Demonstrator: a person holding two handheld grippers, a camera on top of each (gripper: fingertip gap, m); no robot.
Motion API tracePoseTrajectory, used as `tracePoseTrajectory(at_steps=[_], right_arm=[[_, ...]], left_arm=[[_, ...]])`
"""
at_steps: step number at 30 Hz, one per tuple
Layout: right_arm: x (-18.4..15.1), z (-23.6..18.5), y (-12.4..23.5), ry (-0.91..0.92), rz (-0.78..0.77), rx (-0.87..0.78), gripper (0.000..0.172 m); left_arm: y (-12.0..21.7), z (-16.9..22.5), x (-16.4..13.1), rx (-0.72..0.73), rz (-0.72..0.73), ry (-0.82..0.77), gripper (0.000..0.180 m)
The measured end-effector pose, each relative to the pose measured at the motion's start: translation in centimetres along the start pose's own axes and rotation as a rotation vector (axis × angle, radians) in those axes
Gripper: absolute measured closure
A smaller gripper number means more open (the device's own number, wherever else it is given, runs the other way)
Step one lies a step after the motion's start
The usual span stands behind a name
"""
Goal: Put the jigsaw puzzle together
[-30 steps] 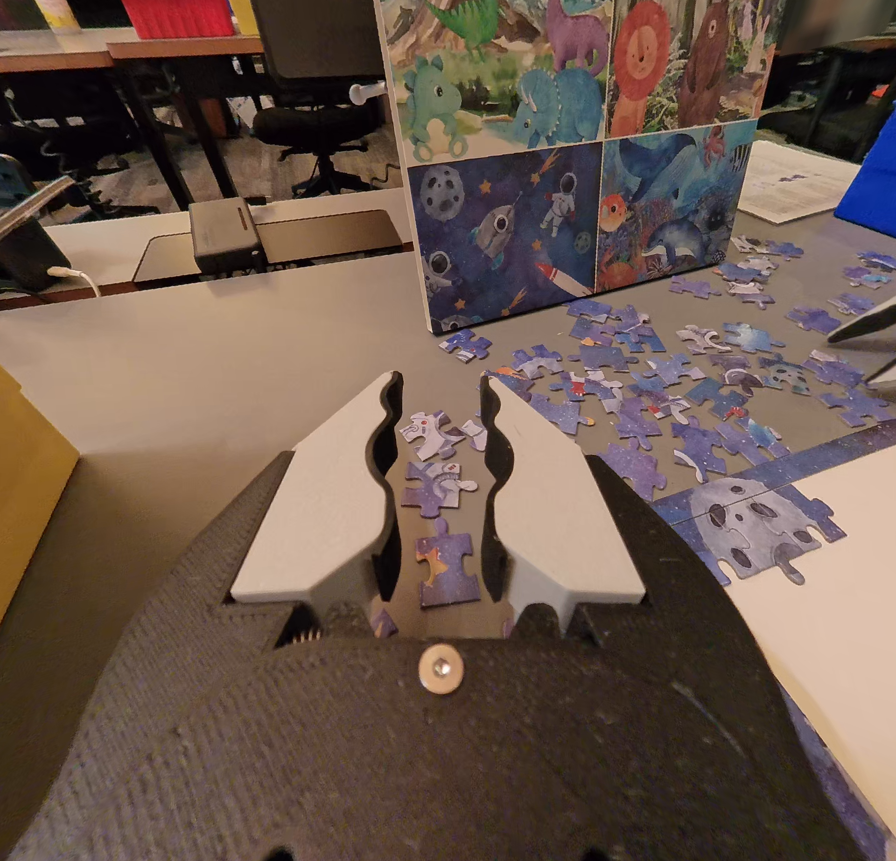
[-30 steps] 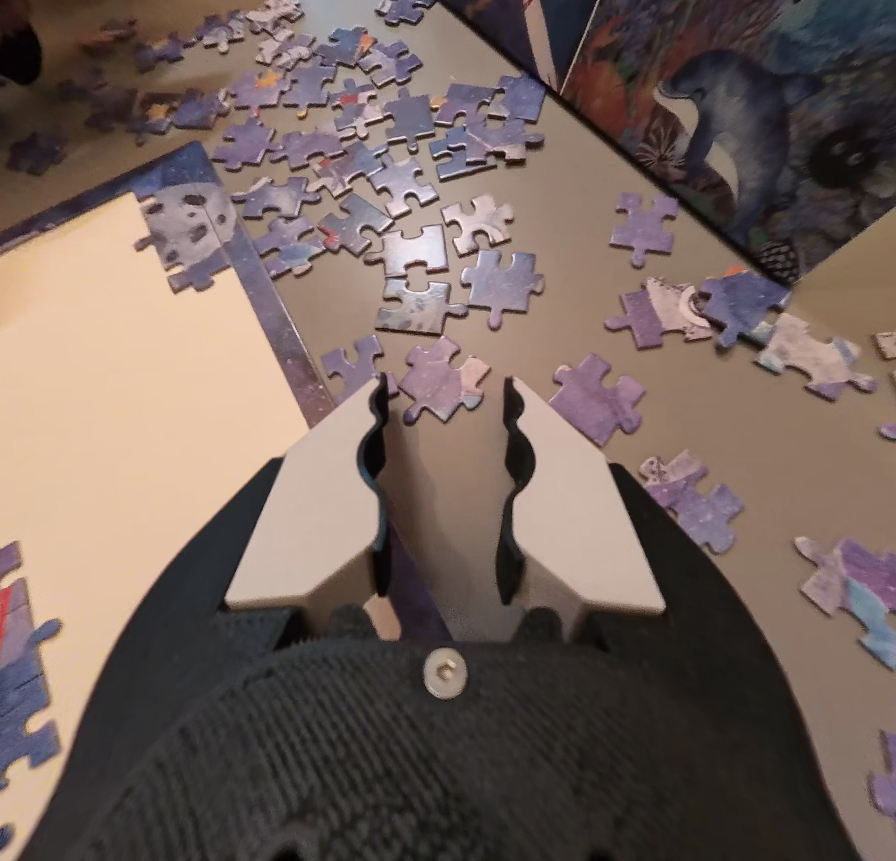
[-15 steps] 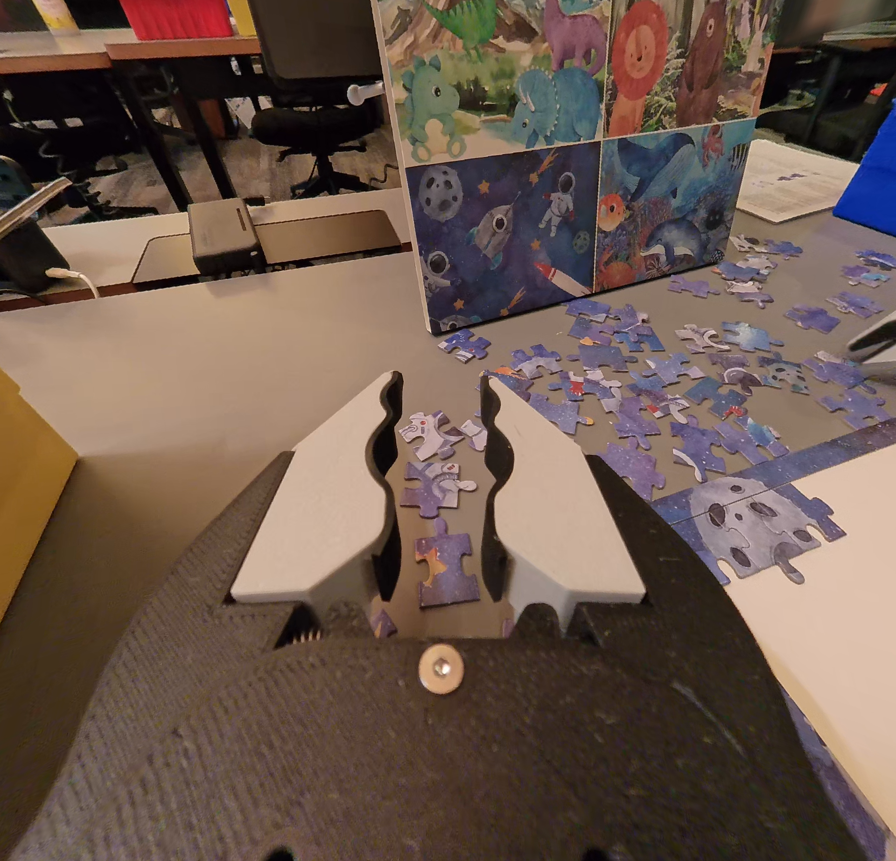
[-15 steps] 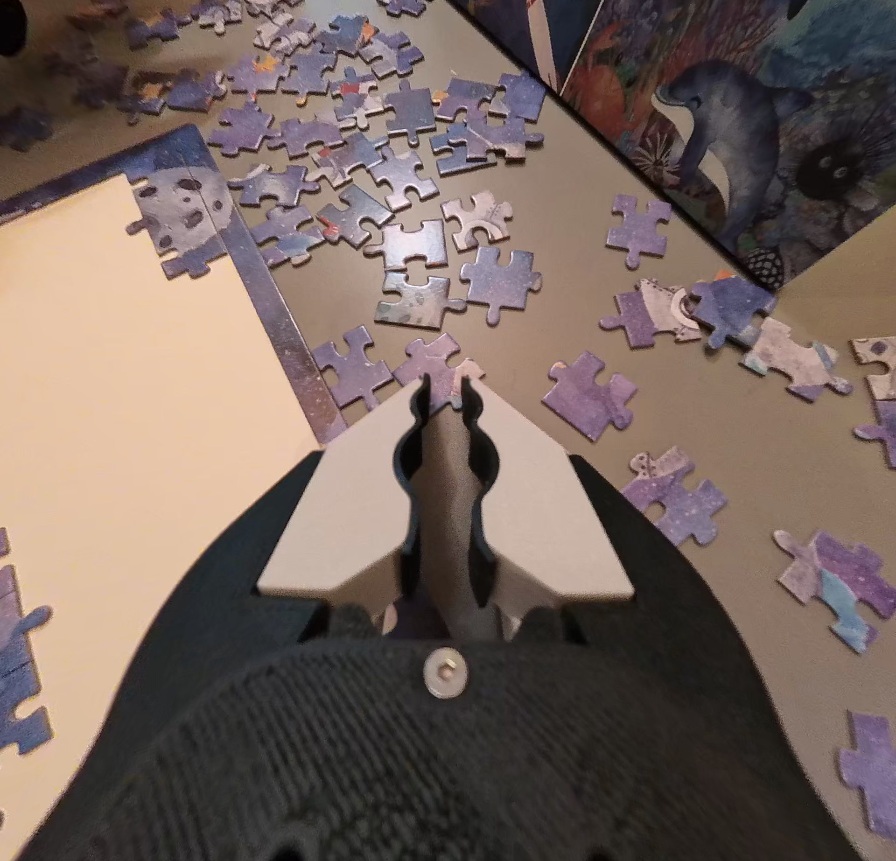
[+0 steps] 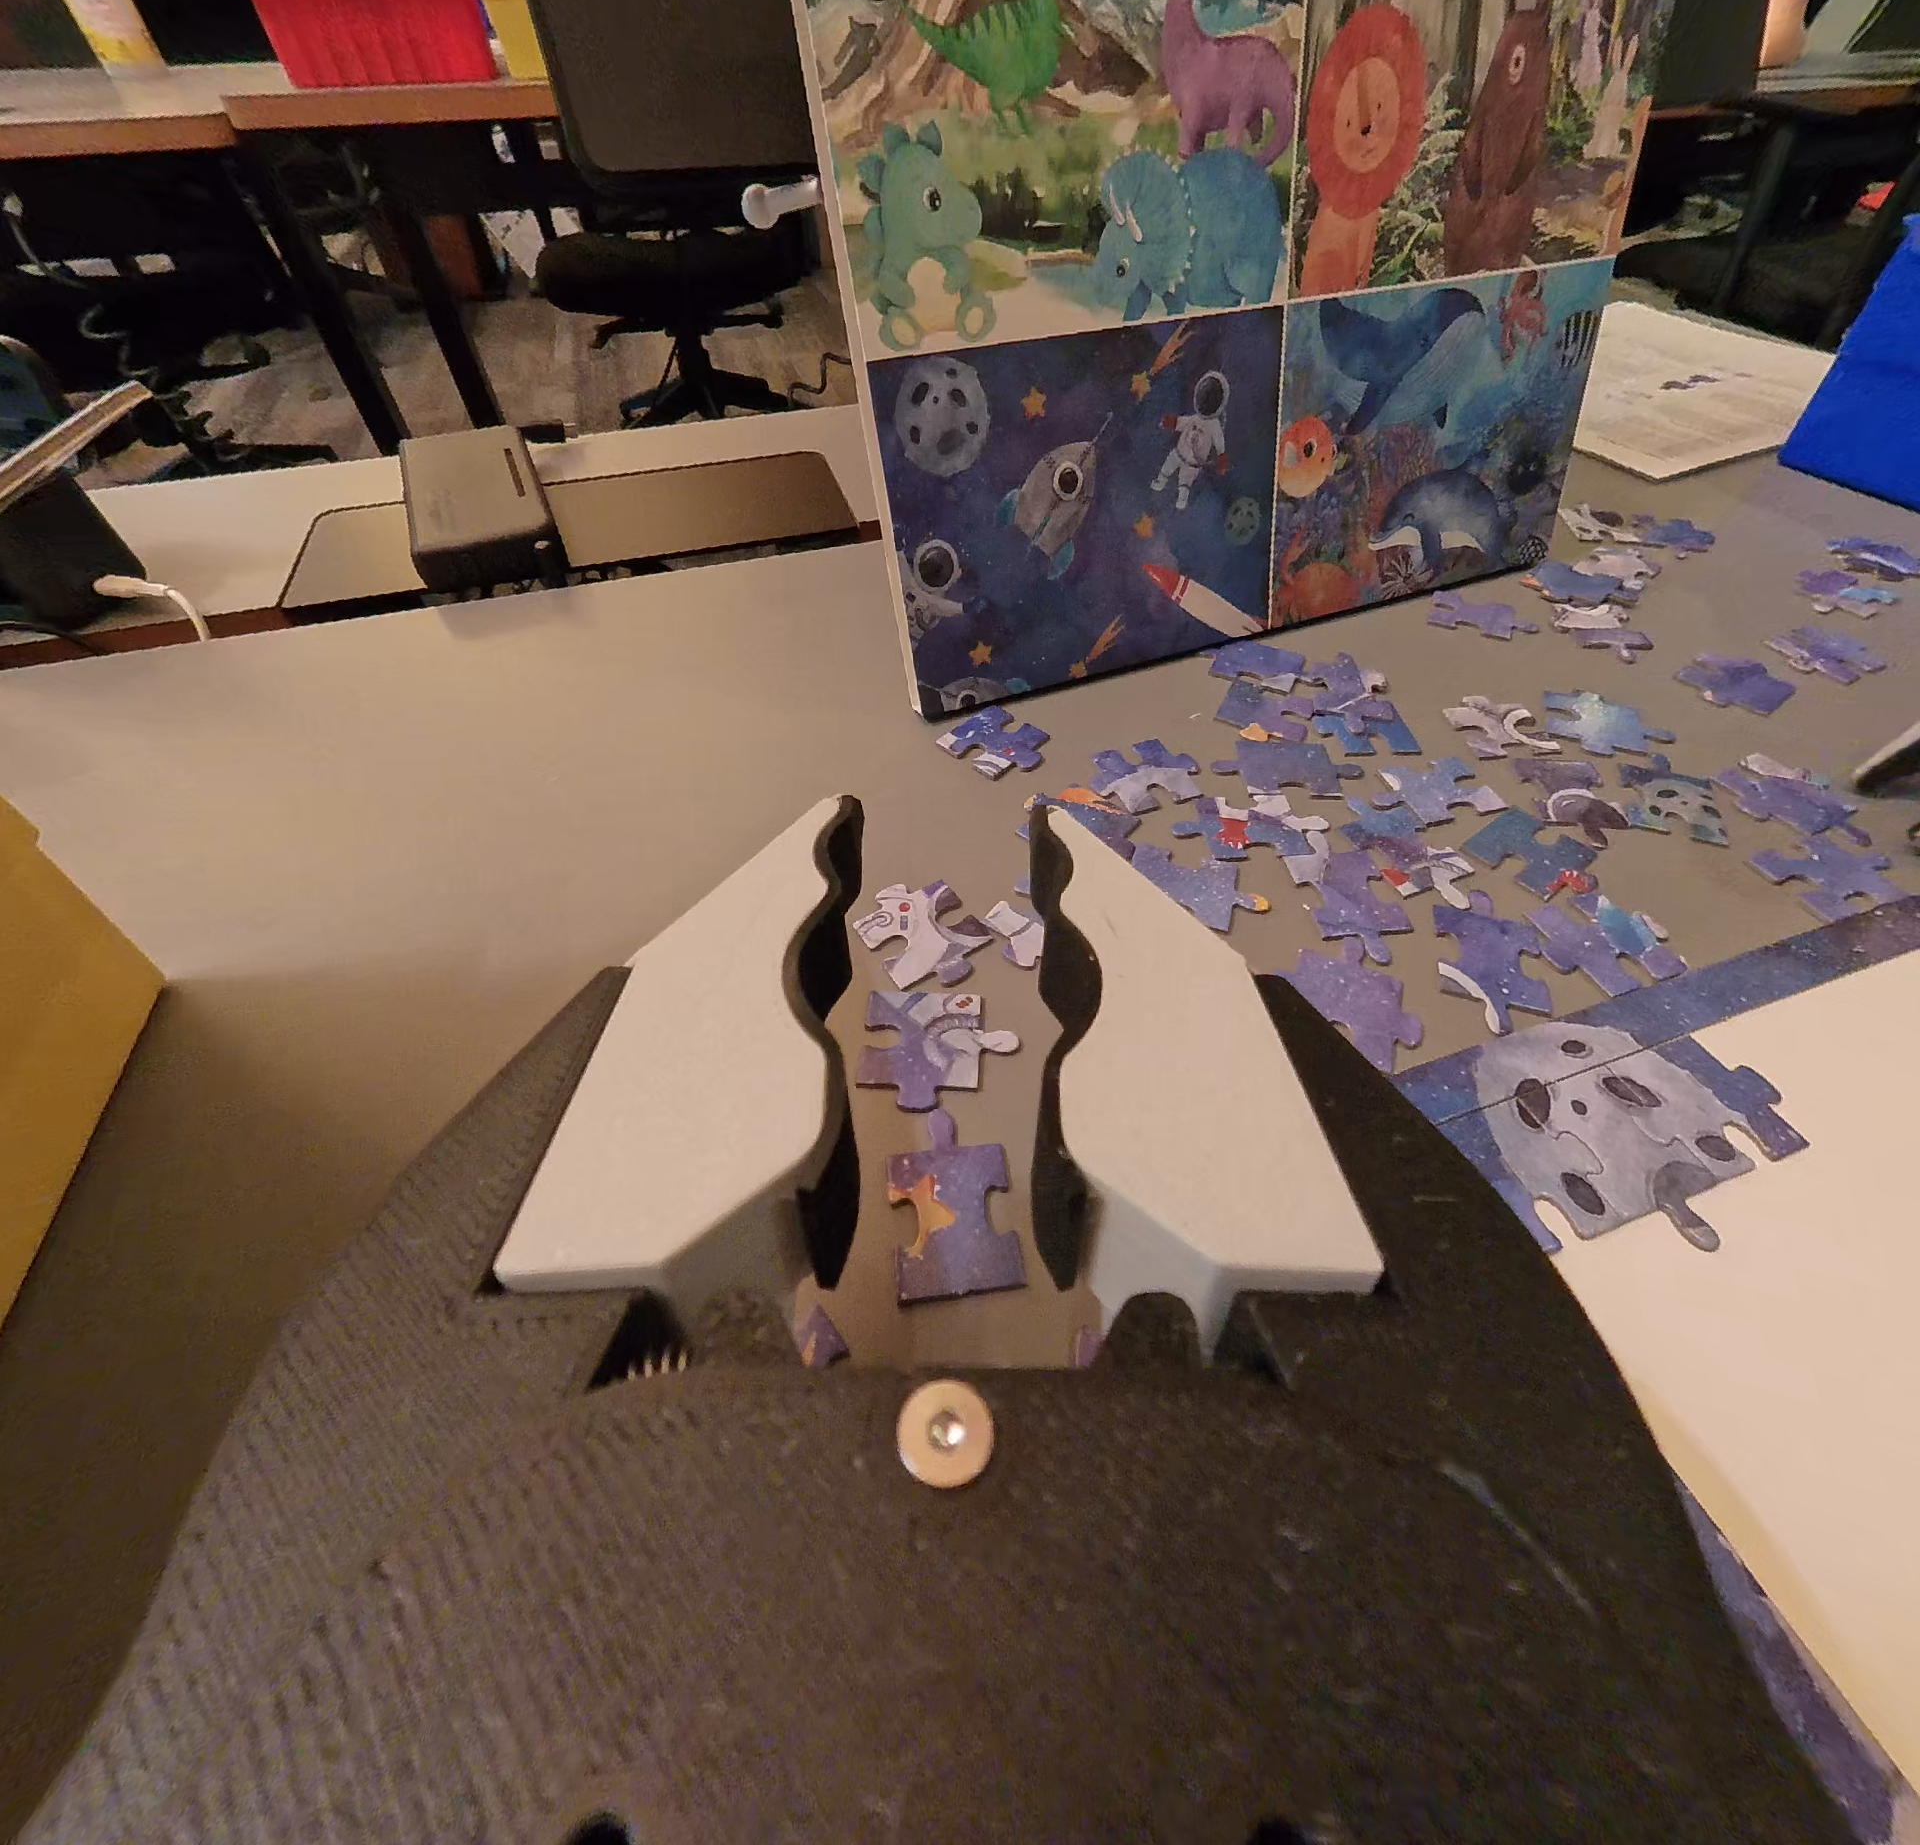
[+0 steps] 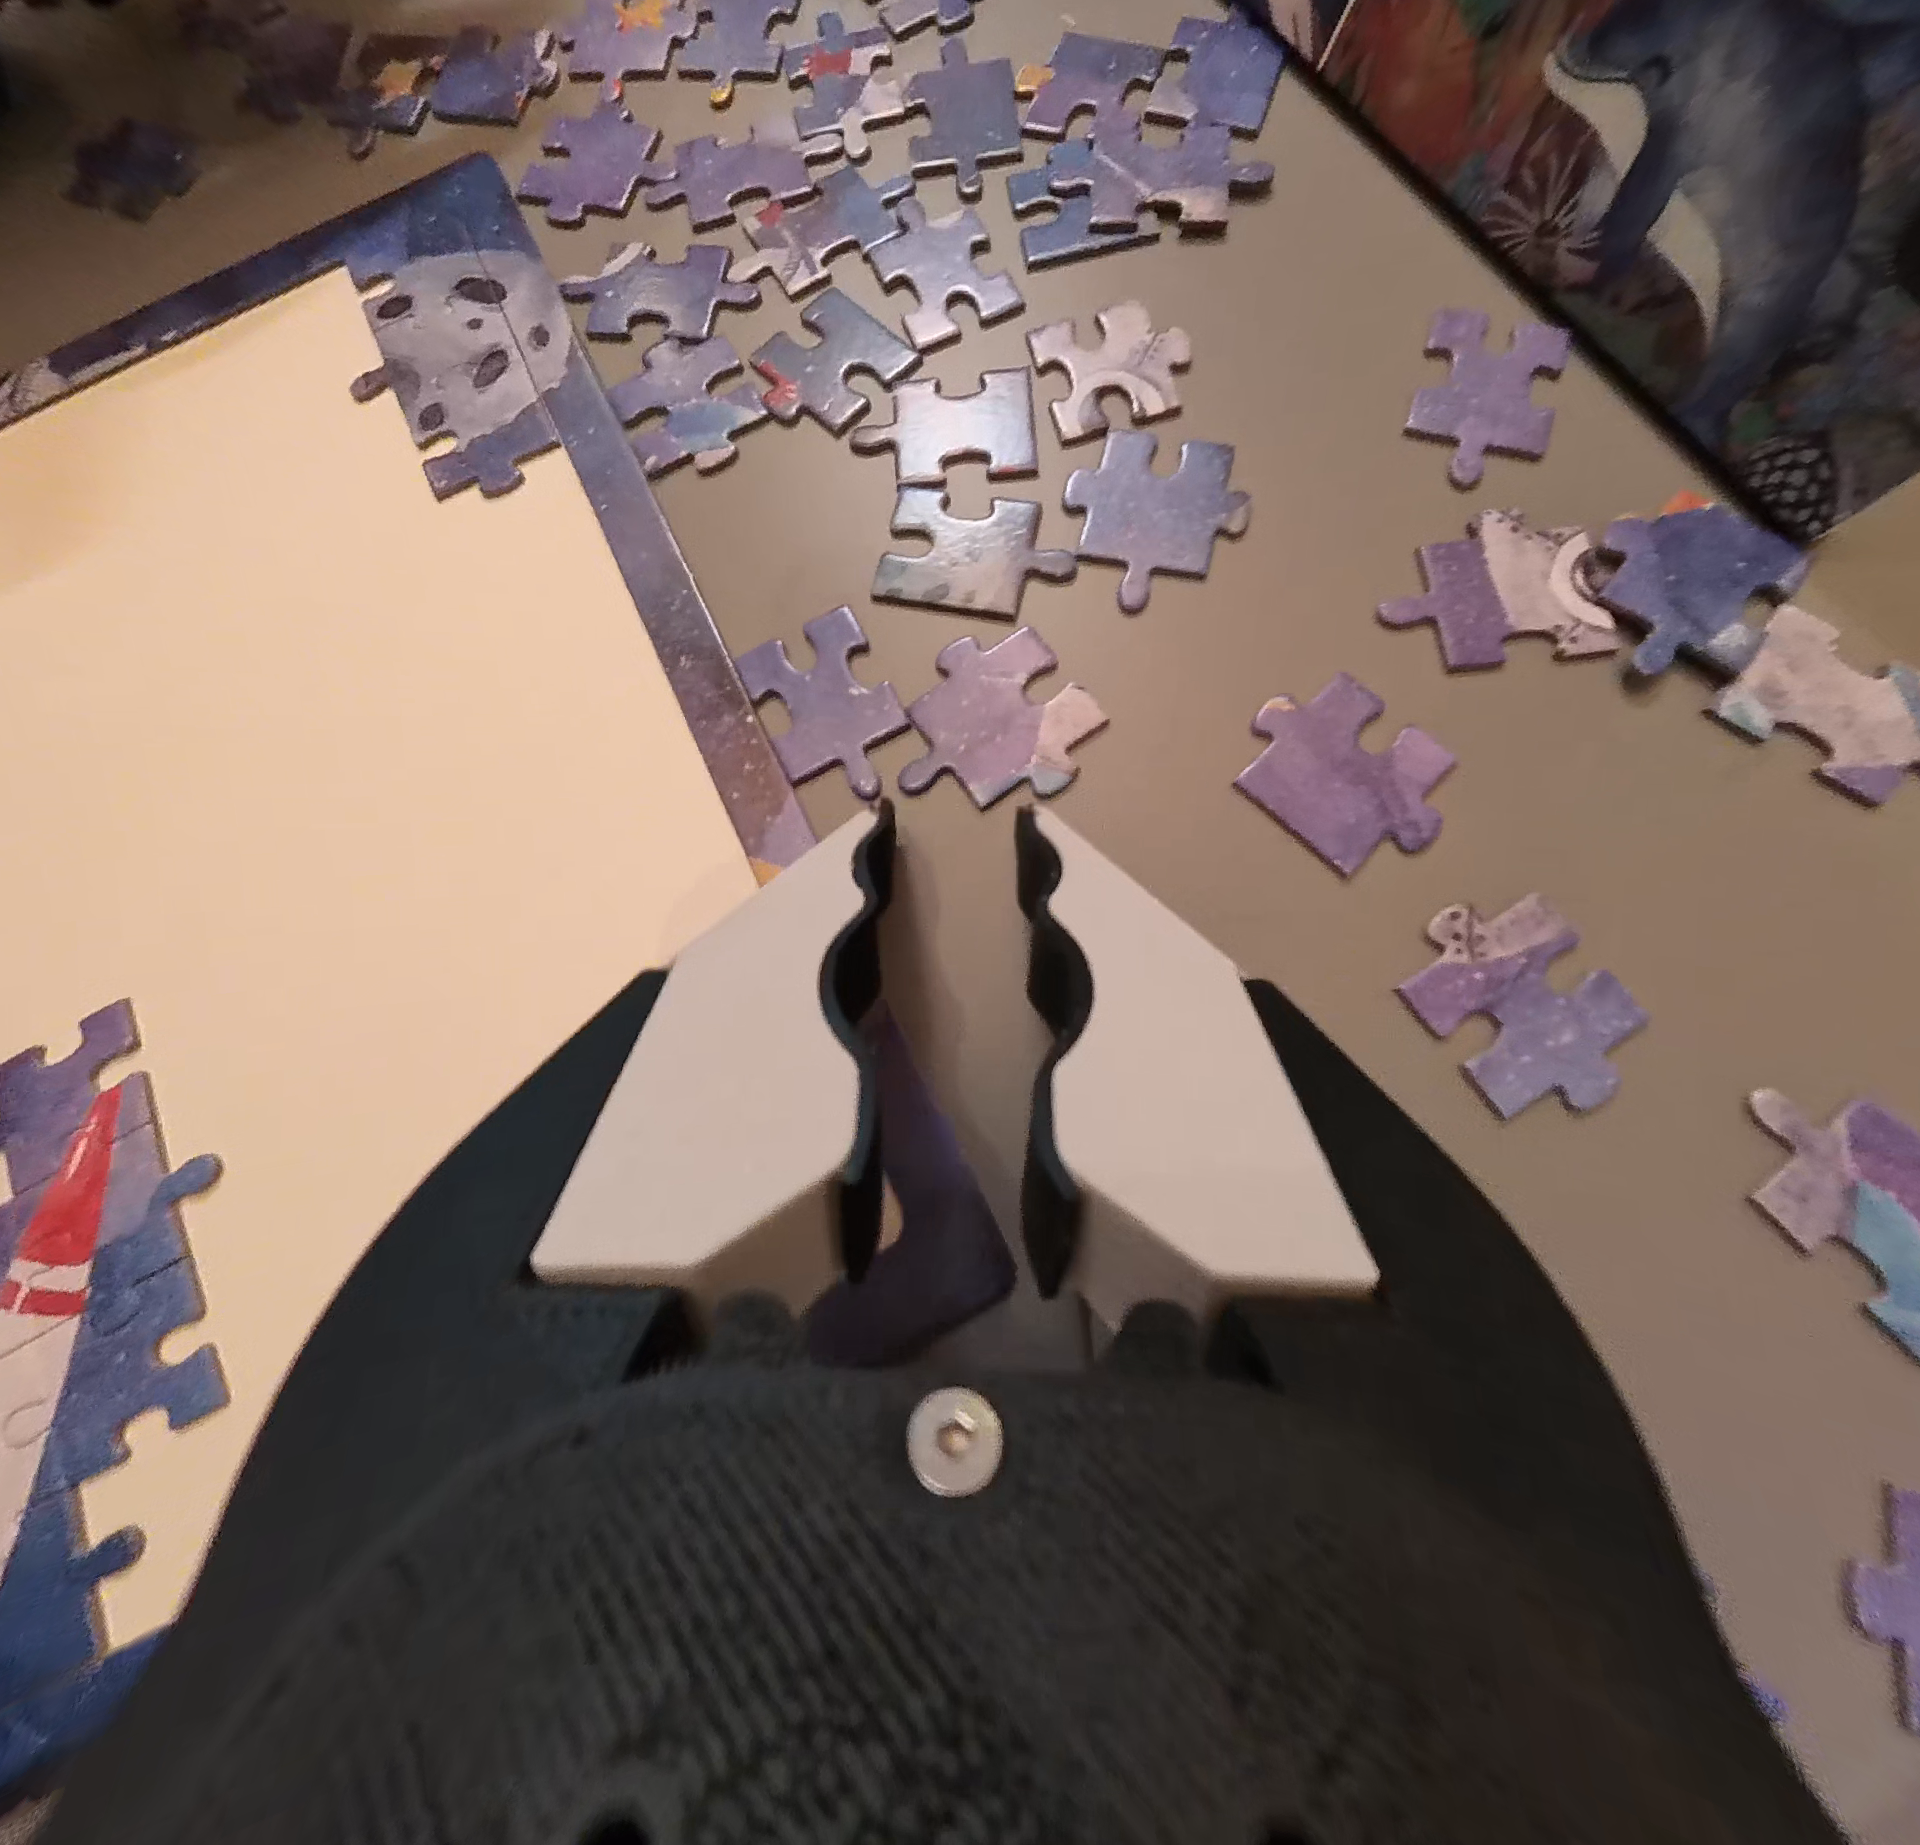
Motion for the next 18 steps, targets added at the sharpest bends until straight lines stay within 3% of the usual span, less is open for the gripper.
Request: tracePoseTrajectory(at_steps=[5, 9, 18], right_arm=[[1.0, 0.8, 0.2, 0.033, 0.075, -0.062, 0.14], [0.6, 1.0, -0.8, 0.054, 0.035, -0.061, 0.131], [0.6, 0.7, -0.9, 0.047, 0.033, -0.037, 0.142]], left_arm=[[0.0, 0.0, -0.1, 0.0, -0.003, -0.003, 0.151], [-0.1, 0.1, -0.1, 0.0, -0.005, -0.006, 0.151], [-0.1, 0.1, -0.2, 0.002, -0.007, -0.008, 0.151]])
Point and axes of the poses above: each gripper's, where its closed fingertips meet, y back along the fingers, x out of its top, z = x × y across the jaws, the point moved 4 cm from there along y, back along the fingers, and after that the axes turned 10 degrees about x, right-handed, at the moved point
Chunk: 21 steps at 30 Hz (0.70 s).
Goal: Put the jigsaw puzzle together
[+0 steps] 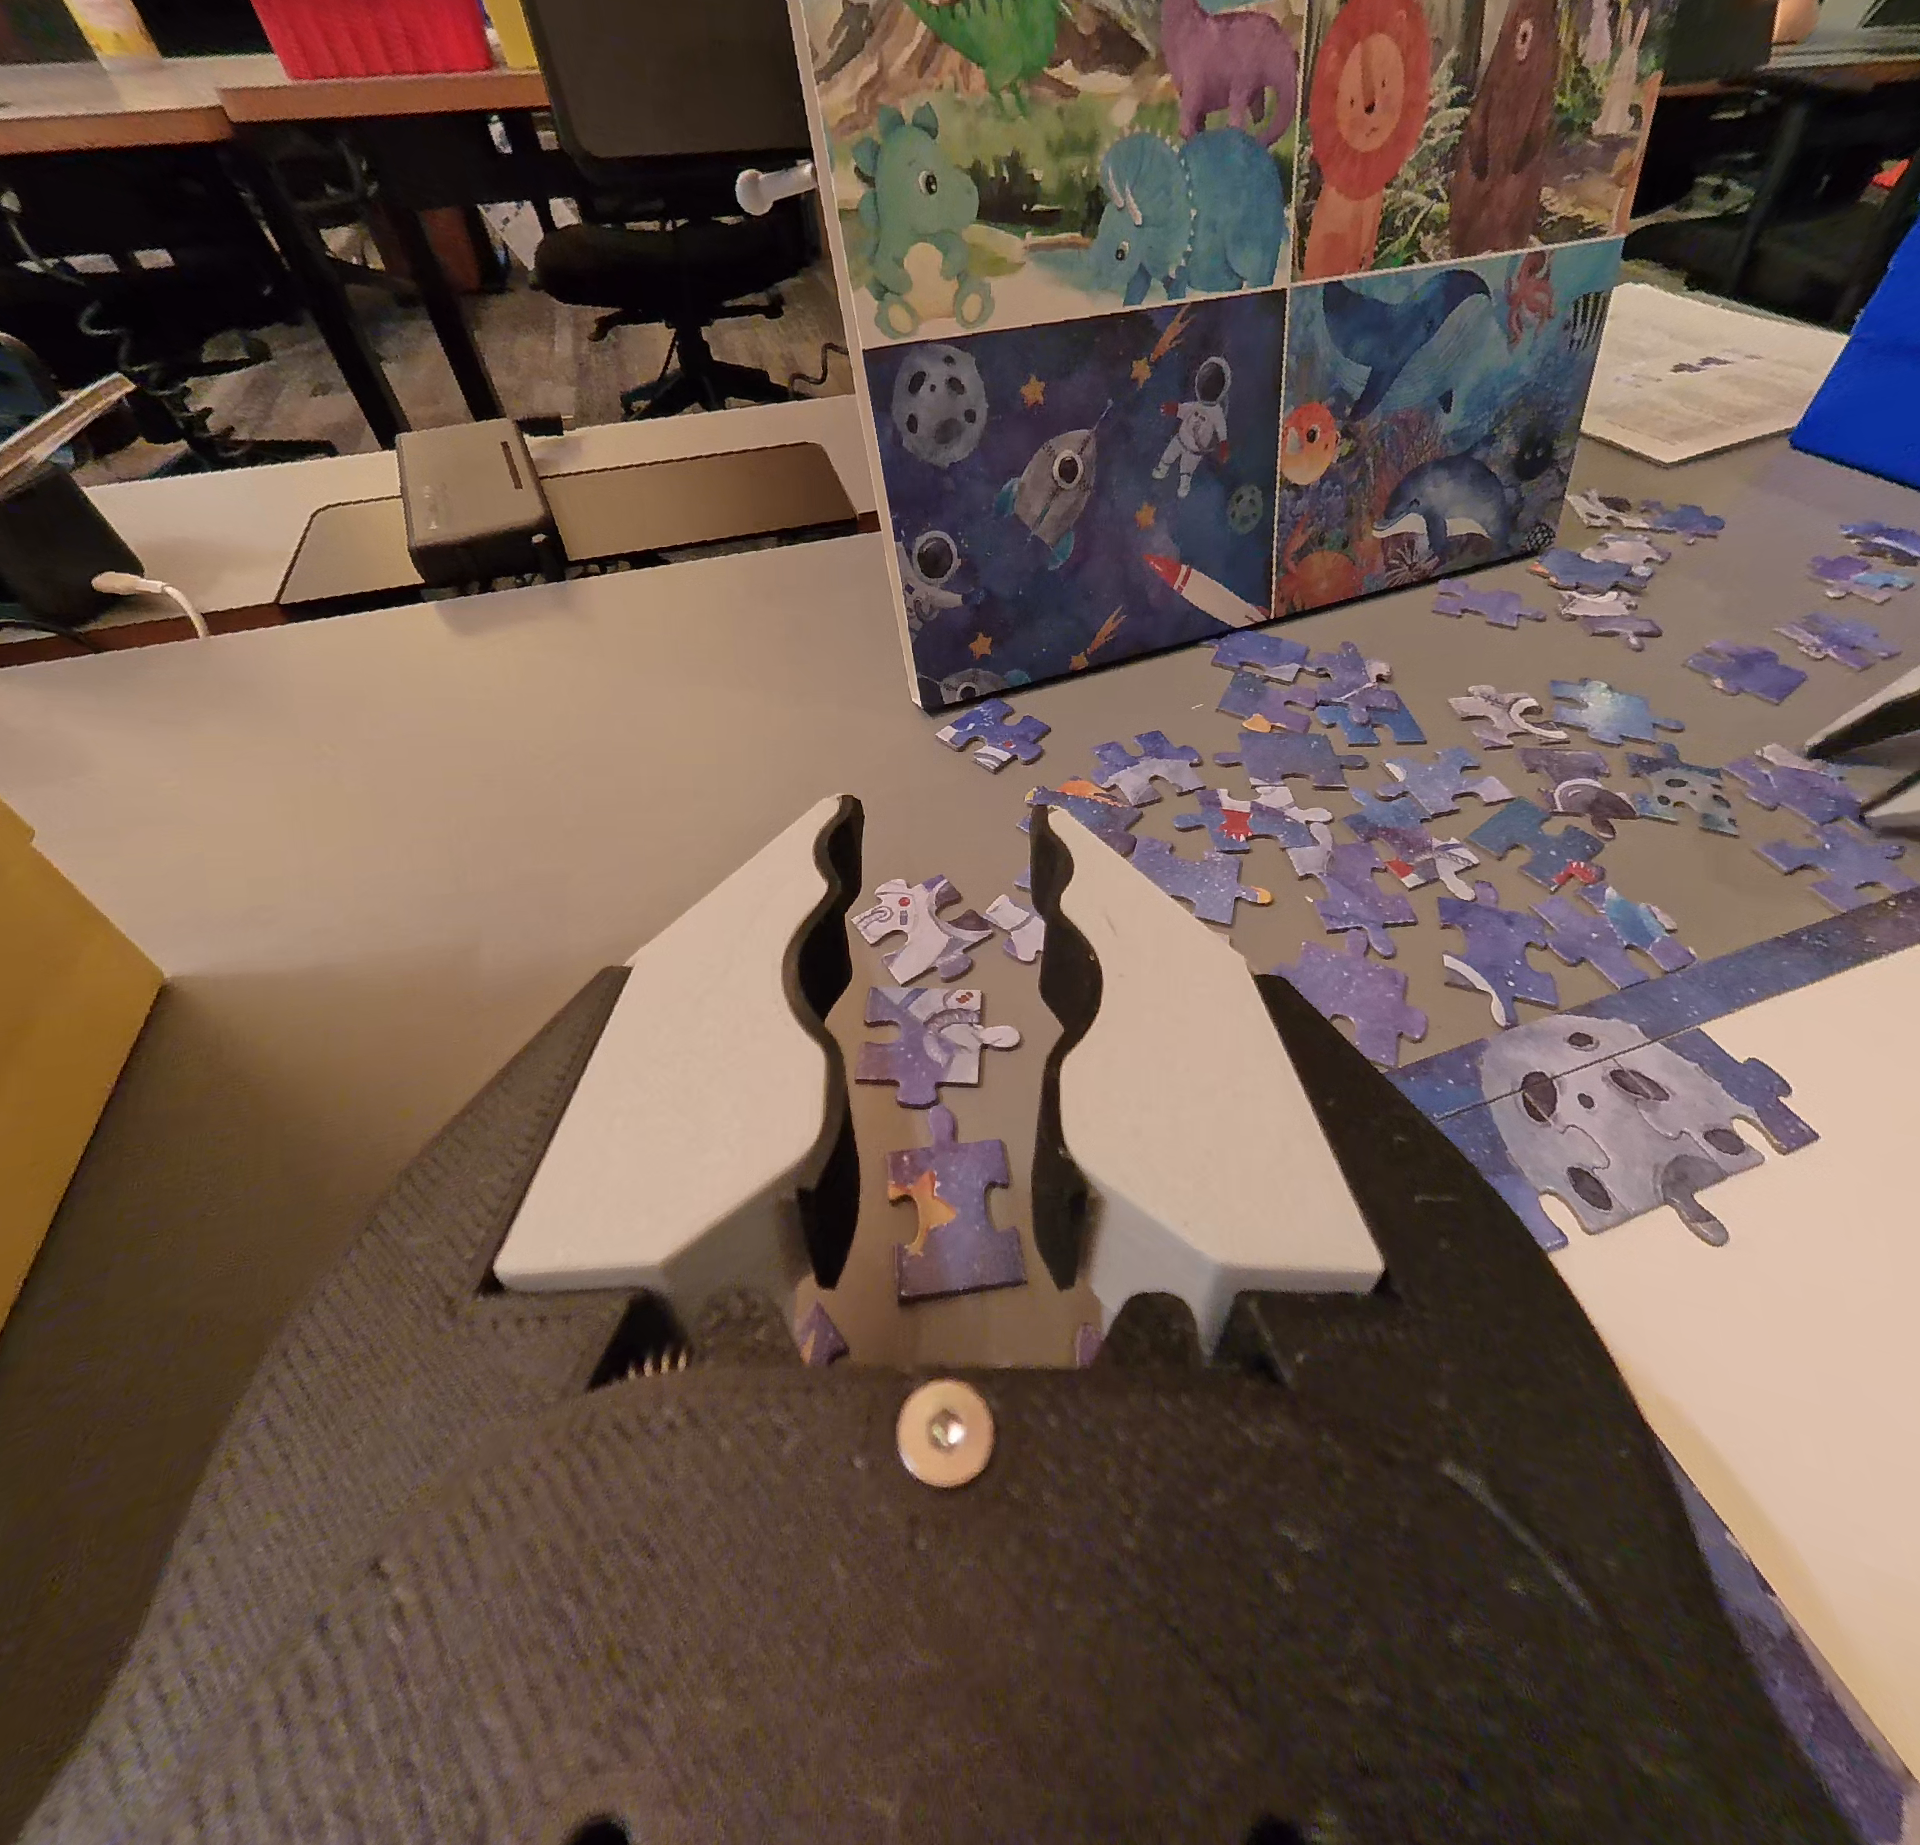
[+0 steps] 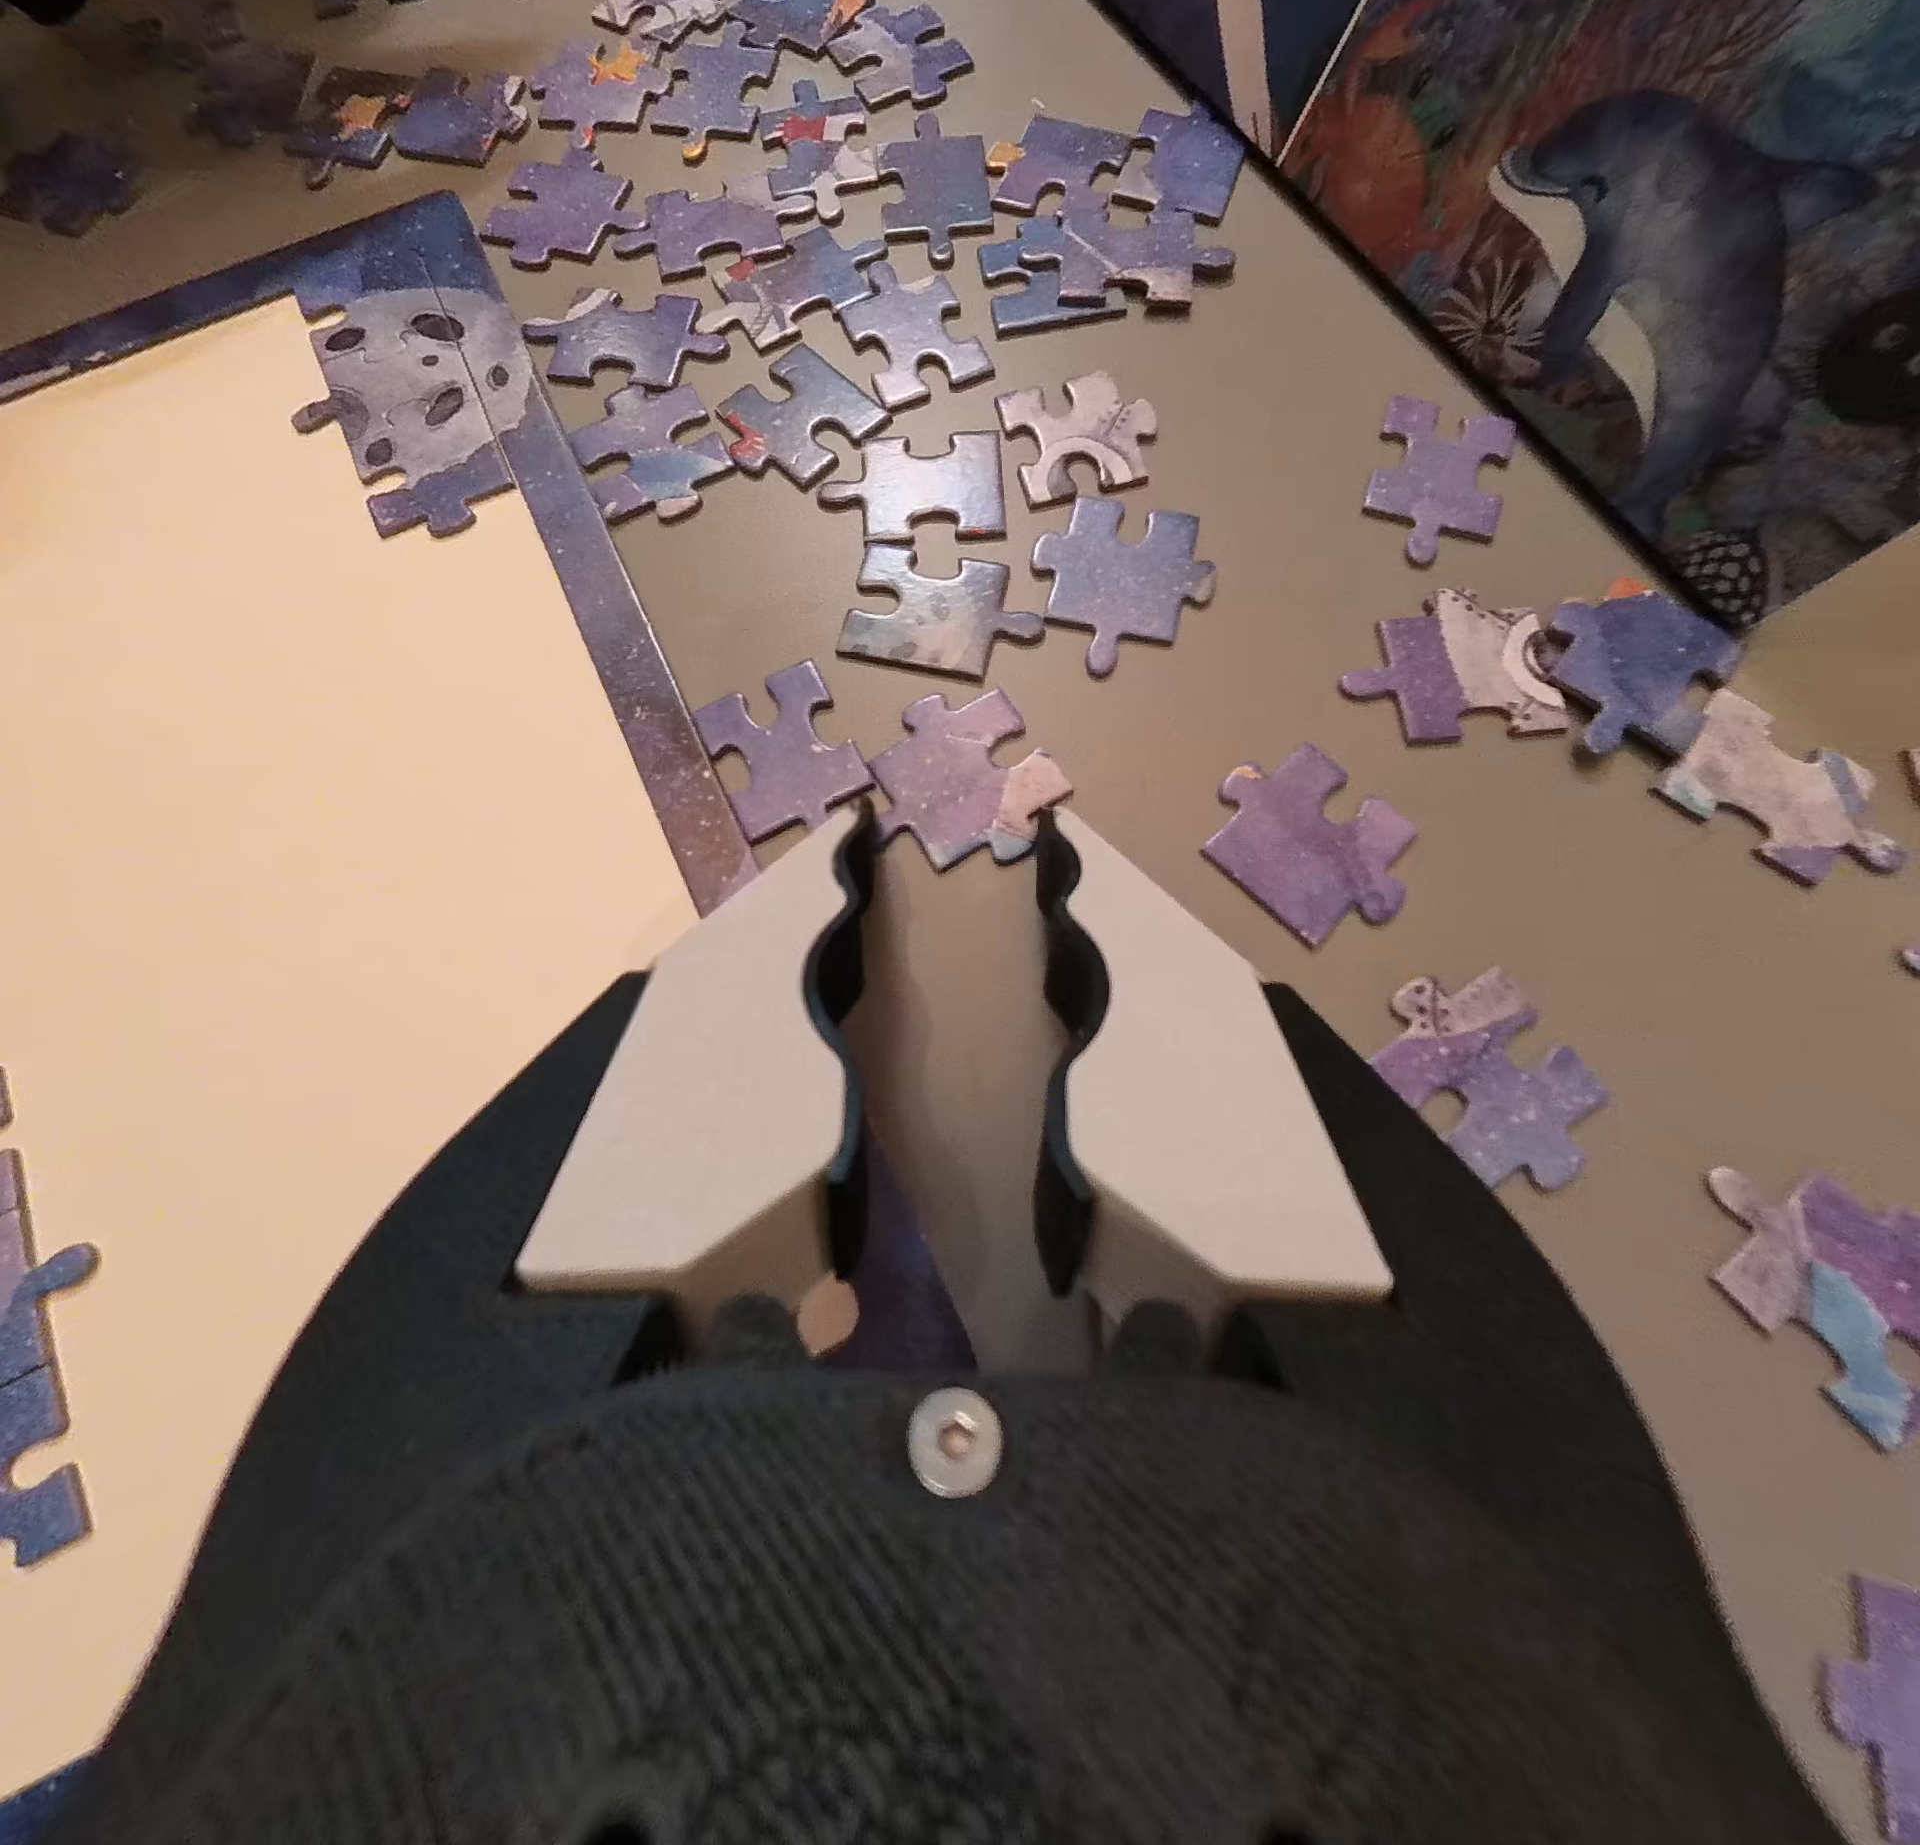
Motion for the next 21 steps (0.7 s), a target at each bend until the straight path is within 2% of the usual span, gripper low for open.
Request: tracePoseTrajectory(at_steps=[2, 3, 10, 13, 18, 21], right_arm=[[-0.07, 0.1, 0.2, 0.004, 0.0, -0.008, 0.158], [-0.13, 0.13, 0.27, 0.004, 0.0, -0.012, 0.159], [-0.45, 0.18, 0.82, 0.01, -0.026, -0.036, 0.16], [-0.45, 0.35, 0.84, 0.014, -0.017, -0.041, 0.156], [-0.14, 0.19, 0.1, 0.026, -0.009, 0.0, 0.132], [-0.04, 0.11, -0.08, 0.042, -0.015, 0.006, 0.13]], left_arm=[[0.01, 0.0, 0.02, 0.0, 0.001, 0.0, 0.151], [0.01, 0.0, 0.02, 0.0, 0.001, 0.0, 0.151], [0.0, 0.01, 0.01, -0.001, 0.0, -0.001, 0.151], [-0.01, 0.02, 0.01, -0.001, 0.0, -0.002, 0.151], [-0.03, 0.08, -0.02, -0.001, -0.002, -0.006, 0.15], [-0.05, 0.08, -0.06, 0.0, -0.003, -0.007, 0.15]])
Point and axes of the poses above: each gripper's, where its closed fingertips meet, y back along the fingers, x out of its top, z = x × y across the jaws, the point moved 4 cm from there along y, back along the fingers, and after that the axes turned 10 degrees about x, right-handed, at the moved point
